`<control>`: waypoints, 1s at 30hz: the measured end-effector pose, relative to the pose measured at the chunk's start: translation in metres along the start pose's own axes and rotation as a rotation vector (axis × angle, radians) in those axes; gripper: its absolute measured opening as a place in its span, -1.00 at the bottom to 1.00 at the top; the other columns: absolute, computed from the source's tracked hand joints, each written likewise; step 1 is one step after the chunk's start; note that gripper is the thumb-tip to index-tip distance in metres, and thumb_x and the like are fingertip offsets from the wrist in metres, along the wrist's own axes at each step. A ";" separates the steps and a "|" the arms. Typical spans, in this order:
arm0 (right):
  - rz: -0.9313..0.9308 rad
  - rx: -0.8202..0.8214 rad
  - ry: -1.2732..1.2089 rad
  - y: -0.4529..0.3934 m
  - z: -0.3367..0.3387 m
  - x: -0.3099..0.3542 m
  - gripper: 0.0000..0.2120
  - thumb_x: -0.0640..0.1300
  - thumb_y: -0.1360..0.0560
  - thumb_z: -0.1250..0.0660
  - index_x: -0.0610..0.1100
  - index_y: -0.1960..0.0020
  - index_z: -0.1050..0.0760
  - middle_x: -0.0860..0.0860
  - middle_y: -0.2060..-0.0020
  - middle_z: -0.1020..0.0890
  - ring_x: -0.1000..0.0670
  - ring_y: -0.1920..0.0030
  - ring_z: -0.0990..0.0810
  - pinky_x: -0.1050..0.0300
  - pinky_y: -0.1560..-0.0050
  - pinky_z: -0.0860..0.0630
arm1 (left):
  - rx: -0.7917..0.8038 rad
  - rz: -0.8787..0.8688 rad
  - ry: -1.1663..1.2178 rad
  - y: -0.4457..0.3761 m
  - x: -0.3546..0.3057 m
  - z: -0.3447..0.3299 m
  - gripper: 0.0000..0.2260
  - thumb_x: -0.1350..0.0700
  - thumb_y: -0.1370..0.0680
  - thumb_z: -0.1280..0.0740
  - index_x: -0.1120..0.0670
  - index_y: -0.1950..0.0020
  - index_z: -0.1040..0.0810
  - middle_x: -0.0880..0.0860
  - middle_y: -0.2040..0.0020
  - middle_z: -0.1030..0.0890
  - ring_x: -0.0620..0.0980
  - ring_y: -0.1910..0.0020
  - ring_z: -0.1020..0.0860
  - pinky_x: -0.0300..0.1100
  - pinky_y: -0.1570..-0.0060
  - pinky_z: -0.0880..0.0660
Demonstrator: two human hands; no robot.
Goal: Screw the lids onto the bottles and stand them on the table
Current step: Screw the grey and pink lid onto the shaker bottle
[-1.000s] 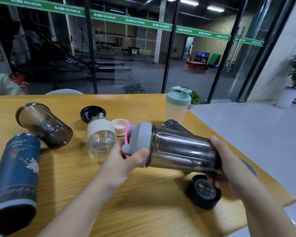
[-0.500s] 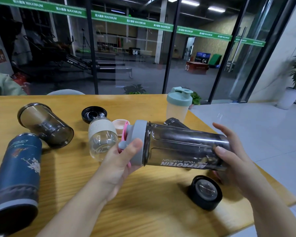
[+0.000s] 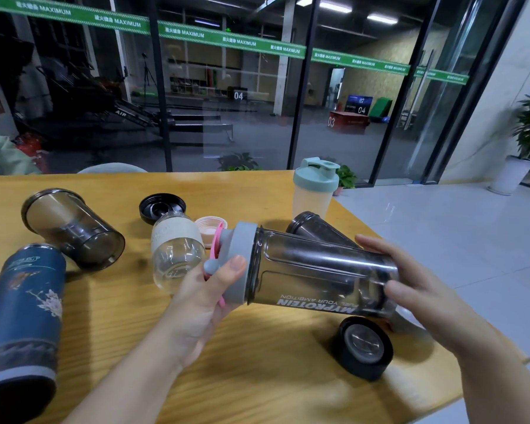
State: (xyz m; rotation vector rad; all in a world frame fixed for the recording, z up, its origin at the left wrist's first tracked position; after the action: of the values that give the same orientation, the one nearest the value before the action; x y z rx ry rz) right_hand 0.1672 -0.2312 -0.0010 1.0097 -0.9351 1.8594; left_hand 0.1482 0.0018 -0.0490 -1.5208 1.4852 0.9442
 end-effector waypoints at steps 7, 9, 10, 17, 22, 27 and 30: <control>-0.099 0.064 0.305 -0.009 -0.006 -0.015 -0.16 0.37 -0.07 -0.49 0.51 -0.27 -0.20 0.47 -0.26 -0.34 0.30 -0.35 -0.32 0.07 -0.37 -0.33 | -0.058 0.026 -0.062 -0.002 0.007 0.006 -0.07 -0.29 0.11 -0.60 0.08 -0.18 -0.57 0.09 -0.03 -0.69 -0.04 0.06 -0.65 0.11 -0.19 -0.46; -0.110 0.049 0.324 -0.011 -0.003 -0.018 -0.17 0.36 -0.06 -0.49 0.48 -0.26 -0.21 0.47 -0.21 -0.36 0.33 -0.29 -0.36 0.16 -0.28 -0.36 | -0.063 0.028 -0.065 -0.002 0.008 0.007 -0.07 -0.29 0.11 -0.60 0.08 -0.18 -0.57 0.09 -0.03 -0.69 -0.04 0.05 -0.65 0.11 -0.19 -0.46; -0.110 0.038 0.329 -0.011 -0.001 -0.018 -0.18 0.36 -0.05 -0.49 0.47 -0.25 -0.22 0.49 -0.19 -0.36 0.37 -0.27 -0.36 0.23 -0.23 -0.36 | -0.061 0.029 -0.066 -0.002 0.008 0.006 -0.08 -0.29 0.10 -0.60 0.08 -0.18 -0.57 0.10 -0.04 -0.69 -0.02 0.03 -0.65 0.13 -0.21 -0.45; -0.103 -0.024 0.336 -0.011 0.001 -0.021 -0.30 0.34 0.01 -0.47 0.34 -0.07 -0.30 0.52 -0.27 -0.29 0.48 -0.25 -0.30 0.47 -0.04 -0.34 | -0.060 0.029 -0.067 -0.003 0.008 0.007 -0.13 -0.26 0.05 -0.60 0.09 -0.18 -0.57 0.12 -0.06 -0.68 0.02 0.00 -0.63 0.18 -0.25 -0.43; -0.064 -0.103 0.350 -0.012 0.007 -0.016 -0.25 0.41 0.03 -0.46 0.19 -0.10 -0.43 0.45 -0.32 -0.32 0.33 -0.32 -0.35 0.17 -0.22 -0.36 | -0.072 0.011 -0.059 -0.005 0.007 0.011 -0.08 -0.29 0.11 -0.60 0.09 -0.17 -0.58 0.13 -0.06 -0.68 0.05 -0.01 -0.63 0.20 -0.24 -0.43; -0.092 -0.114 0.324 -0.013 0.004 -0.016 -0.25 0.47 0.00 -0.37 0.23 -0.13 -0.40 0.48 -0.28 -0.35 0.27 -0.31 -0.39 0.04 -0.30 -0.38 | -0.049 -0.002 -0.081 -0.005 0.007 0.012 -0.09 -0.29 0.08 -0.60 0.08 -0.19 -0.56 0.11 -0.07 -0.68 0.06 -0.05 -0.63 0.24 -0.27 -0.38; -0.131 -0.109 0.296 -0.013 0.004 -0.016 -0.12 0.54 0.04 -0.33 0.21 -0.21 -0.41 0.46 -0.25 -0.38 0.23 -0.37 -0.35 0.05 -0.33 -0.34 | -0.036 -0.021 -0.087 -0.006 0.005 0.014 -0.06 -0.27 0.07 -0.61 0.10 -0.23 -0.54 0.14 -0.09 -0.67 0.10 -0.09 -0.62 0.25 -0.26 -0.40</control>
State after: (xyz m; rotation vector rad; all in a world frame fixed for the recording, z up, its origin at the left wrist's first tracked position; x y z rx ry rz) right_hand 0.1854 -0.2342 -0.0111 0.6897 -0.7659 1.7679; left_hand 0.1546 0.0128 -0.0593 -1.4990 1.3950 1.0167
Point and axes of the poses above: each hand's wrist, its own y-axis away from the middle knuckle, its own z-axis out of the back of the hand, x = y × z, the point moved 10 cm from there along -y, towards the middle knuckle
